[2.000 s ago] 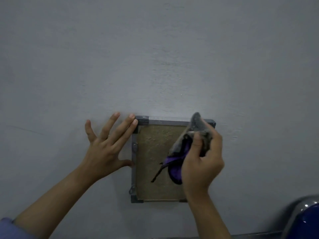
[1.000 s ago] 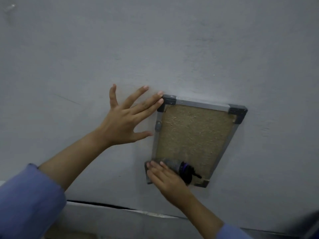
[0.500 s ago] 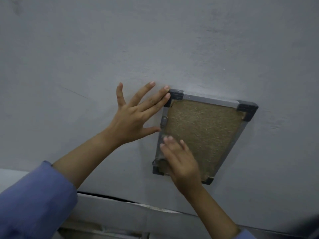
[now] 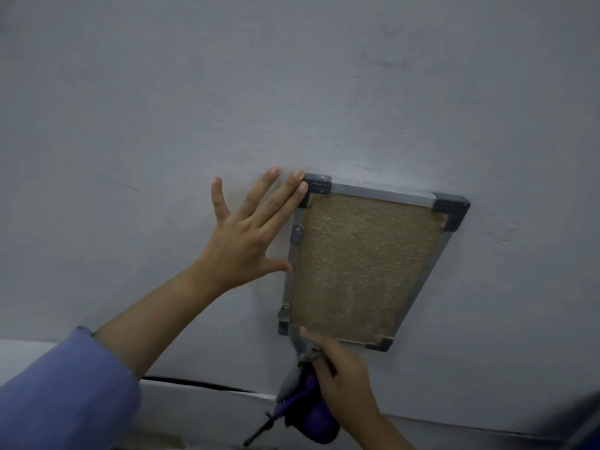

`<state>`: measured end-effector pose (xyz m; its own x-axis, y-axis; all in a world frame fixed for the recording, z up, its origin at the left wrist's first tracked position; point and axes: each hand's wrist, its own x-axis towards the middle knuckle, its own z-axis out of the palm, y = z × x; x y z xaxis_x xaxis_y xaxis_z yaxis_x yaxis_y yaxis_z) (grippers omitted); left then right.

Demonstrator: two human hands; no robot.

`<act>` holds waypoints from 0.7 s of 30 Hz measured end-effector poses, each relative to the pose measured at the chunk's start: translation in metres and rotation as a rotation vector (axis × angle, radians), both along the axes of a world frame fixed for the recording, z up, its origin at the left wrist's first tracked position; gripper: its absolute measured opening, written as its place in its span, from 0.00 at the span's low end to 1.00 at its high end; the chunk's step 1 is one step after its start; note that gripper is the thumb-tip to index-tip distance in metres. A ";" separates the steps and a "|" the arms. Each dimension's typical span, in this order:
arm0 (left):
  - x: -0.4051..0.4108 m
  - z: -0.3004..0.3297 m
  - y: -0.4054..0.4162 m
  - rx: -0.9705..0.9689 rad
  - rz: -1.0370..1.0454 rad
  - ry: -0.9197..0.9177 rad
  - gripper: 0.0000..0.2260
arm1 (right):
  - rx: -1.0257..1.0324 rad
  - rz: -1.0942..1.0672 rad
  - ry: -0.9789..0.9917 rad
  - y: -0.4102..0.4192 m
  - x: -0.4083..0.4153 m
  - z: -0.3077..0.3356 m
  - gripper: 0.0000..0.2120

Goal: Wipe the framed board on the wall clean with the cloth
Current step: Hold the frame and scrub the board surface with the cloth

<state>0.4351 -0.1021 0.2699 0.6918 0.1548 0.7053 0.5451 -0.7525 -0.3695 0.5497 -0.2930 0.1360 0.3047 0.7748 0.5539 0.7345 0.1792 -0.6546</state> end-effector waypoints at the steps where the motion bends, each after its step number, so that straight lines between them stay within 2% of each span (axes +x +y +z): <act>1: 0.000 0.000 0.000 -0.002 0.000 -0.001 0.59 | 0.042 -0.036 0.062 -0.007 -0.001 0.012 0.22; 3: 0.000 0.000 -0.001 -0.004 0.000 0.001 0.60 | 0.156 -0.083 0.052 -0.018 -0.001 0.047 0.19; 5: 0.000 0.001 -0.001 -0.010 -0.010 0.003 0.60 | 0.293 -0.105 -0.047 -0.021 0.001 0.087 0.15; 9: 0.000 0.002 -0.003 -0.036 -0.020 -0.005 0.61 | 0.592 -0.221 -0.449 -0.010 0.018 0.138 0.12; 11: 0.000 0.002 -0.003 -0.038 -0.026 -0.009 0.61 | 0.594 -0.271 -0.614 0.007 0.025 0.146 0.12; 16: 0.000 0.003 -0.003 -0.027 -0.030 -0.012 0.59 | 0.372 -0.390 -0.920 0.050 0.030 0.119 0.14; 21: 0.000 0.001 -0.001 -0.018 -0.038 -0.012 0.58 | 0.408 -0.472 -0.910 0.062 0.027 0.102 0.14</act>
